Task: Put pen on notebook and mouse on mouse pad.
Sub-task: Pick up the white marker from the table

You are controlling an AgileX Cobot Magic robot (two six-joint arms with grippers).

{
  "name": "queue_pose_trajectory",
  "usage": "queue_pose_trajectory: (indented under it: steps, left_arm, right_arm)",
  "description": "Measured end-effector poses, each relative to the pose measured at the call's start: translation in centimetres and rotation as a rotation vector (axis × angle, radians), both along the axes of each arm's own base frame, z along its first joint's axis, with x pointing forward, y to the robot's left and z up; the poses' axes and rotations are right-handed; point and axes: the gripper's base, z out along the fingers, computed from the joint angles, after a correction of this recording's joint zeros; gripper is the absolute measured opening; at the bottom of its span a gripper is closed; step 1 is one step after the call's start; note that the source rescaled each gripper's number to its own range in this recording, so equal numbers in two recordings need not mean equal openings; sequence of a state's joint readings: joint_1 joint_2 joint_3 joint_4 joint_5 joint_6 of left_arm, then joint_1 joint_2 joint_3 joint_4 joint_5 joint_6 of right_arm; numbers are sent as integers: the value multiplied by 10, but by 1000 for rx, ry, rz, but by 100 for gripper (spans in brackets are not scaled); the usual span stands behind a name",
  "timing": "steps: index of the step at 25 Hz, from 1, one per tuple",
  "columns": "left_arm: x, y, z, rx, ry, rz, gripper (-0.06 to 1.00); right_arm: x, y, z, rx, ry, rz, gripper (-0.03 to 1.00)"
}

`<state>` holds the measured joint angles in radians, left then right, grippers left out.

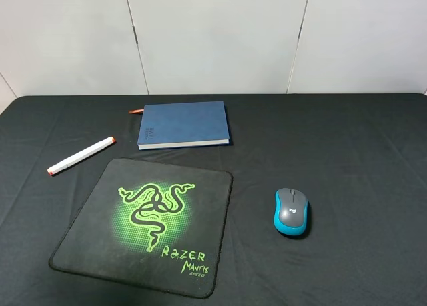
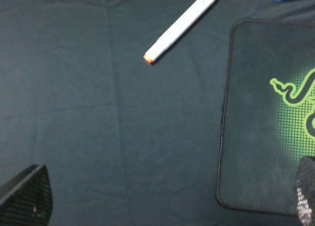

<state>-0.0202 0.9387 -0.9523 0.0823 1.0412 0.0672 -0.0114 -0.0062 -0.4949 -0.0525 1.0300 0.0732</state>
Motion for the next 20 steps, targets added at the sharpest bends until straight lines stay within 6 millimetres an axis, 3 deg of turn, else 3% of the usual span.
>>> queue_pose_trajectory:
  steps: [7,20]
  left_arm:
    - [48,-5,-35,13,164,-30,96]
    - [119,-3,-90,116,345,-157,96]
  right_arm:
    - [0,0,0,0,0,0,100]
    - [0,0,0,0,0,0,100]
